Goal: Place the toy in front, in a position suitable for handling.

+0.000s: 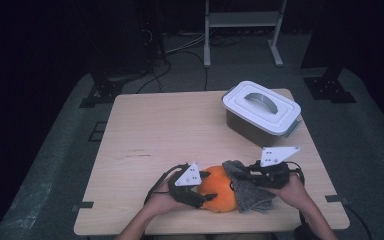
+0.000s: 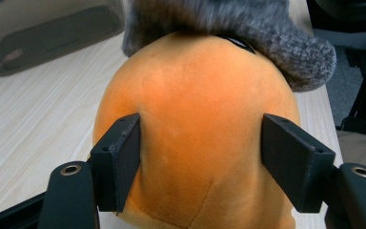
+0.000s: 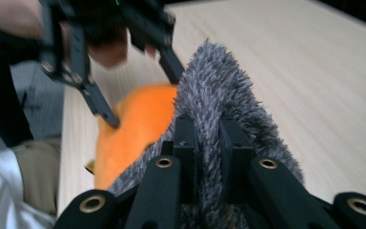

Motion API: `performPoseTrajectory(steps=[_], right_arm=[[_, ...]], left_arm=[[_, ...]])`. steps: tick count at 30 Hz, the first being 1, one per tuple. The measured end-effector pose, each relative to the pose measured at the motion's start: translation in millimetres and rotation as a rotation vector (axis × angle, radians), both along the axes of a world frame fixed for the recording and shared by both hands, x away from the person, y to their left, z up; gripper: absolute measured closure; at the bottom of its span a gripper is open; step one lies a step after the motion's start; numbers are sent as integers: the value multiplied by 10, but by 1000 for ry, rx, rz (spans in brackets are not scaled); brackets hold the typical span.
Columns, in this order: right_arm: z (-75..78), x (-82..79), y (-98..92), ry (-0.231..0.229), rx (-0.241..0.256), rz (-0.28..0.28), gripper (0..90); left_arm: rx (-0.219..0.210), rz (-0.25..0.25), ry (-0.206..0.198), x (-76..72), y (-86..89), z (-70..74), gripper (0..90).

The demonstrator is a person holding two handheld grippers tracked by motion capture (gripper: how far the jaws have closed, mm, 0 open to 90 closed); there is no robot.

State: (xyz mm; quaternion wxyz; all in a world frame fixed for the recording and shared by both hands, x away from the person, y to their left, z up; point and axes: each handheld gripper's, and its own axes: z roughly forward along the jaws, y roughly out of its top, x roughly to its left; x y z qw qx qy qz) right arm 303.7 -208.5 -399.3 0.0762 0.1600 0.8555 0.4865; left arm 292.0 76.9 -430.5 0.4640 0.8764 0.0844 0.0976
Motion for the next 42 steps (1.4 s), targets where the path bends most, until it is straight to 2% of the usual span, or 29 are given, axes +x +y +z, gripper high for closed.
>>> performPoseTrajectory(steps=[1,3,9,11,15,17,20,23,28,30,33,37,40,42], right_arm=[[-47,10,22,6,-25,2,791],[-97,8,2,26,-24,8,791],[-169,-1,-224,76,-54,-14,790],[-139,-2,-236,78,-31,-10,790],[-29,63,-48,58,-12,31,790],[1,120,68,46,-32,43,788],[-20,228,115,69,-20,48,788],[-94,275,-7,115,4,35,790],[-227,224,-289,164,-11,-29,791],[-225,205,-322,174,4,-23,791],[-150,233,-236,163,12,7,791],[-13,347,52,136,-12,55,790],[18,459,248,135,-52,72,790],[1,520,271,160,-62,71,791]], left_arm=[[-2,-2,11,9,12,-4,310],[-10,-8,22,23,33,-12,318],[-10,-8,18,1,42,-18,317],[-11,-13,17,3,39,-21,315],[-15,-20,14,1,32,-28,316],[-6,-16,14,1,41,-31,317],[-3,1,25,4,56,-39,321],[-5,-1,20,-3,50,-39,325],[-7,-8,15,-6,39,-41,325],[-4,-12,6,-11,17,-37,324],[2,-21,-11,-29,1,-29,323],[23,-33,-39,-50,-4,-13,326],[20,-22,-32,-50,6,-19,326],[19,-19,-25,-34,26,-24,327]])
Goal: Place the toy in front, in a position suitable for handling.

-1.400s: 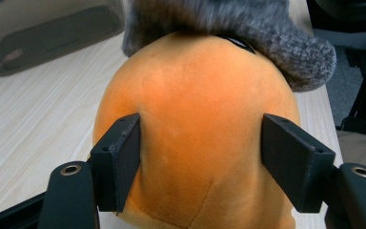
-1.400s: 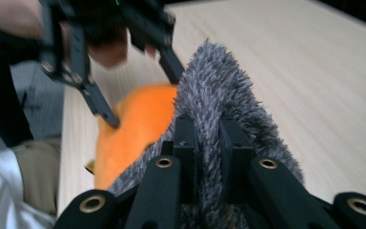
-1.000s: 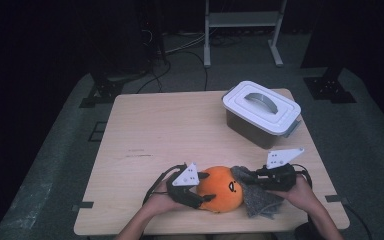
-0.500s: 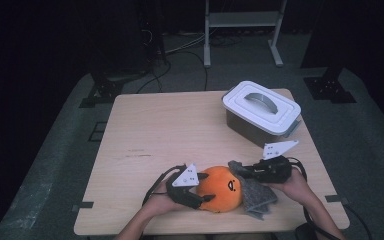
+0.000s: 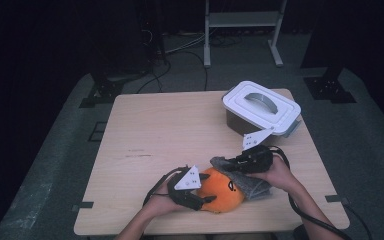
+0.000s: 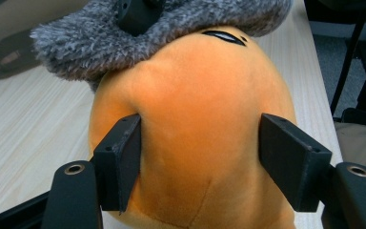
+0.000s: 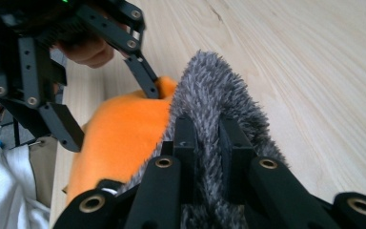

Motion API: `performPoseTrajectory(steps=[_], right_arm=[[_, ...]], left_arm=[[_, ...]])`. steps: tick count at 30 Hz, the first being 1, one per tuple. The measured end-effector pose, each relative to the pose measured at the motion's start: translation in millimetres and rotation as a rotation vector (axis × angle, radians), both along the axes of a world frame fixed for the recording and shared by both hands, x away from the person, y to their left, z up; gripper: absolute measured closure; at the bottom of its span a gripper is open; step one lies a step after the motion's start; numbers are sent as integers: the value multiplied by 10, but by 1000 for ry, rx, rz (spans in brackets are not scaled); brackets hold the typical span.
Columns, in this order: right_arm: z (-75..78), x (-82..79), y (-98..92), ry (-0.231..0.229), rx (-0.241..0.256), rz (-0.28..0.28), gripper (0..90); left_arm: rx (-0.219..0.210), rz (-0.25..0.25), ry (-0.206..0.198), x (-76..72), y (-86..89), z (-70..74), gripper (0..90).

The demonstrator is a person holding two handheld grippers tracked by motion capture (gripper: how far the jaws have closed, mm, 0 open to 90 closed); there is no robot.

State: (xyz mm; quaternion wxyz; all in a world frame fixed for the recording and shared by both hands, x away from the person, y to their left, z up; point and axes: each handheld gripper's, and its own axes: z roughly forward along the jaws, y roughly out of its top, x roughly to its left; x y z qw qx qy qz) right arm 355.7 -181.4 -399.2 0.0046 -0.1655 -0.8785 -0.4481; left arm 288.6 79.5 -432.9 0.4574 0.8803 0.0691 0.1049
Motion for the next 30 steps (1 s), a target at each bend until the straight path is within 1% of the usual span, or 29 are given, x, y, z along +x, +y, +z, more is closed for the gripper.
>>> performPoseTrajectory(steps=[1,3,6,7,10,11,13,16,18,19,21,22,24,25,26,28,29,30], right_arm=[[-14,21,-23,5,0,-4,791],[-54,29,-109,23,2,-24,792],[-148,-9,-301,40,9,-72,792],[-182,-33,-367,46,17,-86,793],[-242,-155,-530,46,25,-111,794],[-256,-196,-574,51,40,-115,795],[-255,-280,-635,48,50,-113,796],[-189,-388,-618,23,64,-96,796],[-111,-445,-540,-1,68,-72,796],[-73,-470,-489,-14,78,-52,795],[-11,-517,-377,-38,81,-15,795],[6,-539,-322,-48,74,-2,795],[-9,-556,-236,-76,27,10,796],[-34,-550,-220,-84,7,6,796],[-60,-534,-227,-84,7,0,796],[-99,-495,-292,-81,28,-18,796],[-116,-481,-335,-83,28,-40,795],[-136,-459,-385,-82,30,-59,796]], left_arm=[[-6,1,6,3,0,-1,329],[-5,5,9,3,-7,-3,331],[-10,15,19,14,-7,-8,333],[-16,23,27,22,-8,-13,333],[-16,39,39,45,-11,-13,333],[-16,44,43,53,-11,-14,333],[-20,58,57,71,-14,-15,332],[-17,76,61,96,-28,-14,332],[-16,87,62,104,-38,-10,332],[-17,89,62,109,-40,-9,332],[-19,90,63,113,-37,-8,331],[-20,88,63,112,-33,-8,331],[-24,84,64,113,-21,4,320],[-32,80,62,116,-11,15,308],[-44,73,65,120,6,34,292],[-89,58,89,133,49,73,283],[-100,55,90,137,65,85,283],[-99,53,86,138,77,92,283]])
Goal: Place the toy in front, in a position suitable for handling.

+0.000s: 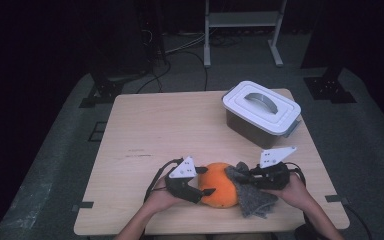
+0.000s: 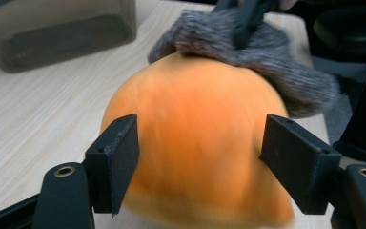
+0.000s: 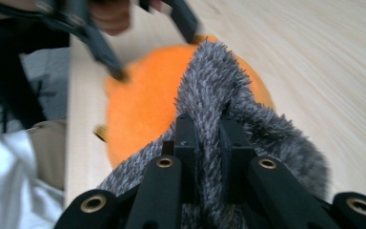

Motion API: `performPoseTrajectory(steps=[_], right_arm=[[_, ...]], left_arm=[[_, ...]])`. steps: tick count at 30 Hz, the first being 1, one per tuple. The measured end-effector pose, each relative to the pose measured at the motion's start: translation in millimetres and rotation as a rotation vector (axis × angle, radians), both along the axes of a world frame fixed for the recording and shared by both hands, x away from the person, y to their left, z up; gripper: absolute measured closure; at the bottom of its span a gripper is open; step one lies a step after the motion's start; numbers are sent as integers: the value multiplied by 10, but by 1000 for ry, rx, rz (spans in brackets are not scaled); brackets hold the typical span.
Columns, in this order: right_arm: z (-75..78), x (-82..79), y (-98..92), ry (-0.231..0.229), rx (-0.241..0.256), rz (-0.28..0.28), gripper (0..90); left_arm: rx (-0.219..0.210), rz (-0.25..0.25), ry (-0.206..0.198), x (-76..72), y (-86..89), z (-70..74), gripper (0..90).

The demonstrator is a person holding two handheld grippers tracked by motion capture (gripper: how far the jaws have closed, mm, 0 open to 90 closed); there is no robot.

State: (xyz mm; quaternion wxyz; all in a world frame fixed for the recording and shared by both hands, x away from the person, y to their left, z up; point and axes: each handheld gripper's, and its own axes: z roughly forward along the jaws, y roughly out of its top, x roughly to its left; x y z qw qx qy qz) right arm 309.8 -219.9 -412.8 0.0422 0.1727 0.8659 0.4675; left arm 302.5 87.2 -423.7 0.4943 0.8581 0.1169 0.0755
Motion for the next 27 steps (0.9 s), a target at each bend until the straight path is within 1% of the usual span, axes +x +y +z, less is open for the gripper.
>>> performPoseTrajectory(steps=[3,6,7,9,11,14,15,17,18,19,22,23,27], right_arm=[[-64,57,-140,20,6,-47,795],[-89,63,-175,32,11,-61,795],[-70,49,-159,26,6,-58,796],[5,6,-103,-12,-3,-46,799],[116,-46,-33,-39,20,-17,800],[251,-118,153,-83,13,33,799],[266,-135,222,-92,-4,49,799],[231,-144,333,-120,-76,68,797],[192,-139,357,-124,-99,66,797],[157,-130,353,-119,-96,63,797],[112,-104,267,-97,-53,40,797],[99,-103,239,-88,-45,33,796],[60,-99,162,-83,-39,22,797]], left_arm=[[-7,3,7,12,-2,-12,284],[3,5,3,6,-53,-41,301],[8,7,-3,-2,-69,-47,308],[4,6,2,-2,-77,-49,313],[8,4,1,-1,-88,-53,315],[9,7,-1,-11,-112,-55,315],[15,6,-6,-12,-110,-53,315],[21,8,-10,-9,-91,-48,313],[22,9,-9,-6,-79,-47,309],[18,6,-8,-4,-66,-45,306],[0,-1,12,8,-50,-39,299],[-1,-6,10,10,-54,-38,296],[-5,-21,13,6,-64,-29,290]])
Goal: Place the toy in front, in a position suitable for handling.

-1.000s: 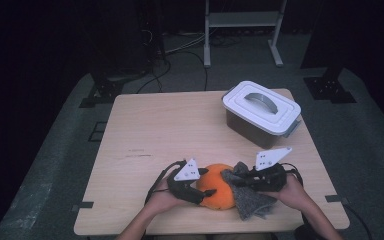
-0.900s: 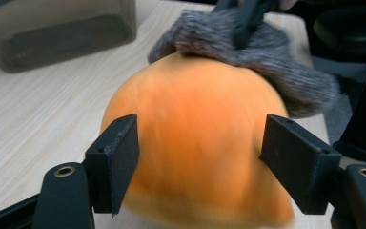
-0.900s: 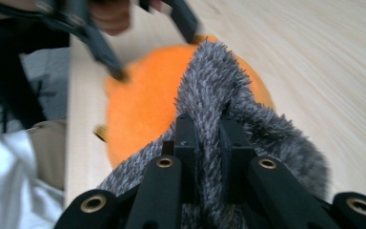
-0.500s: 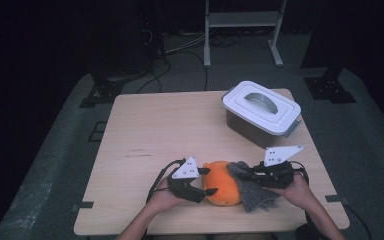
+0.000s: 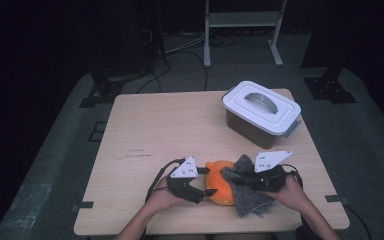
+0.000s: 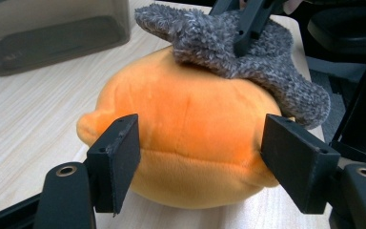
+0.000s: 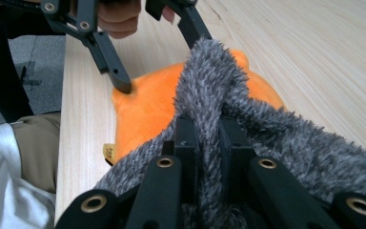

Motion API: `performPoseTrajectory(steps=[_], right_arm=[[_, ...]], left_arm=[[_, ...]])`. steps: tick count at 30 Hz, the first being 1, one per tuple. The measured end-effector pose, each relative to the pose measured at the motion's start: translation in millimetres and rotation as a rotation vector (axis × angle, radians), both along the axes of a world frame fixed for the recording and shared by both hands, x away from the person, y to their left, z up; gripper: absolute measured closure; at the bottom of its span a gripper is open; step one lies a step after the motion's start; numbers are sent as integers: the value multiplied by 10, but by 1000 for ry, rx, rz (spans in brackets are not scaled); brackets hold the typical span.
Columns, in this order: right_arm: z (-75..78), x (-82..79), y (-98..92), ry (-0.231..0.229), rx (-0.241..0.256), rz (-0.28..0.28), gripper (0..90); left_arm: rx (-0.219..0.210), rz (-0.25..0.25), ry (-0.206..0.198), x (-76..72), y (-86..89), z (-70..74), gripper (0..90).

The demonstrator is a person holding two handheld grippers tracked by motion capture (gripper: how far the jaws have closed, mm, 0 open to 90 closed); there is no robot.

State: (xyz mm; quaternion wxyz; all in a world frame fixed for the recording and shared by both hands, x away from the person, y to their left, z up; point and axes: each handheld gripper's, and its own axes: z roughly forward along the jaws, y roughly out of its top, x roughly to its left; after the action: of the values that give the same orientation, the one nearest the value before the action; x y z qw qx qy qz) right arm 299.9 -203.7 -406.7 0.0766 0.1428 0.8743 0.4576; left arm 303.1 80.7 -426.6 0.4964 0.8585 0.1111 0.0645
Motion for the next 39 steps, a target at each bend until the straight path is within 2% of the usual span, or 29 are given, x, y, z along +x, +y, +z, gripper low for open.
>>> performPoseTrajectory(steps=[7,9,11,13,15,18,21,24,26,28,29,32,36,37,39], right_arm=[[-48,13,-110,8,16,-21,796],[-69,23,-130,13,21,-26,796],[-91,40,-155,13,21,-45,797],[-95,62,-192,26,32,-61,797],[-83,57,-180,21,22,-61,796],[-50,53,-161,2,4,-69,797],[-60,64,-173,11,14,-70,797],[-84,76,-207,21,31,-74,796],[-86,76,-224,22,31,-80,797],[-77,77,-227,18,23,-87,797],[-65,74,-221,16,22,-88,799],[28,29,-165,-1,33,-72,801],[178,-47,7,-20,52,8,802],[198,-71,72,-27,44,27,802],[194,-113,197,-60,-18,60,801]], left_arm=[[-15,-24,28,-2,2,-6,268],[-1,-27,32,-11,-10,-26,250],[51,-32,12,-24,-32,-63,244],[61,-16,-1,-30,-63,-94,260],[59,-3,-16,-19,-88,-80,300],[43,3,-16,-12,-75,-71,345],[35,5,-12,-13,-58,-62,339],[20,16,-12,-12,-78,-68,279],[14,25,-26,-17,-118,-70,257],[14,30,-34,-19,-152,-67,269],[16,36,-46,-24,-157,-60,308],[17,49,-45,-16,-131,-32,357],[-5,60,-33,-6,-115,-24,389],[0,57,-27,-2,-117,-21,387],[17,54,-27,1,-114,-37,380]])
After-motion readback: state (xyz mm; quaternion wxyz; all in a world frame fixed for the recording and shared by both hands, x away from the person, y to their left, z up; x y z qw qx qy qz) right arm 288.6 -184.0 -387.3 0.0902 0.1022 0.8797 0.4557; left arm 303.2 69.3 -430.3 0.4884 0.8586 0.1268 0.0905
